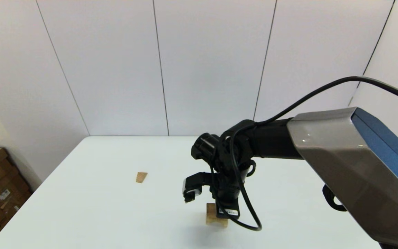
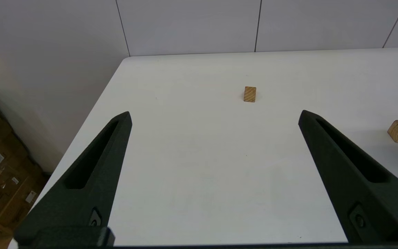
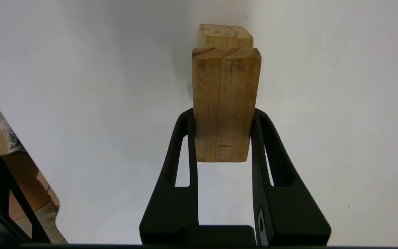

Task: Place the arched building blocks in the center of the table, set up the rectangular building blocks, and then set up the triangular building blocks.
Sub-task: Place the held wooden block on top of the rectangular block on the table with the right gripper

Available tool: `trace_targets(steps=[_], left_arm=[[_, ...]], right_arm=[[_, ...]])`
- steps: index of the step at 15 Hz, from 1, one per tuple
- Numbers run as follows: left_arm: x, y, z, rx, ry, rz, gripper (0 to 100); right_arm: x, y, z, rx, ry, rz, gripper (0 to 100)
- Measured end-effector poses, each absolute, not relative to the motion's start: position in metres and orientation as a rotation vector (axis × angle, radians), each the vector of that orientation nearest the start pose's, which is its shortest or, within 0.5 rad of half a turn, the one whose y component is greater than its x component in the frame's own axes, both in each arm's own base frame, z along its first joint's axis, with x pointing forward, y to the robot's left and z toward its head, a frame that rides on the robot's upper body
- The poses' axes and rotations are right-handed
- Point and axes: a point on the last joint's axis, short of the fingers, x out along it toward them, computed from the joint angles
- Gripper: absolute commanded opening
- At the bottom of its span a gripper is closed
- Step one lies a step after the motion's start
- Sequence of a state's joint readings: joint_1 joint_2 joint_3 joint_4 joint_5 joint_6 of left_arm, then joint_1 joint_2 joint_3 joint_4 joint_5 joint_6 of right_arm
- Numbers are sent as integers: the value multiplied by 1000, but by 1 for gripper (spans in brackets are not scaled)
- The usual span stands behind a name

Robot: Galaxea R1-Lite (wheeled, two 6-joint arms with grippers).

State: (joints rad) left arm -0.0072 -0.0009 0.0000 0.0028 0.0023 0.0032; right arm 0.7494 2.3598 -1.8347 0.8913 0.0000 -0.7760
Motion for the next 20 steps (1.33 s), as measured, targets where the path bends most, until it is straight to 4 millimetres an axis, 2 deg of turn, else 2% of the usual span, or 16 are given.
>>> trace_targets(steps=[7, 20], left_arm=[[-23, 0, 75, 3, 2, -4, 100], [-23, 0, 75, 3, 2, -5, 100]], right_arm=[[309, 287, 76, -1144, 1094, 1154, 0], [312, 284, 73, -1126, 1114, 1137, 0]])
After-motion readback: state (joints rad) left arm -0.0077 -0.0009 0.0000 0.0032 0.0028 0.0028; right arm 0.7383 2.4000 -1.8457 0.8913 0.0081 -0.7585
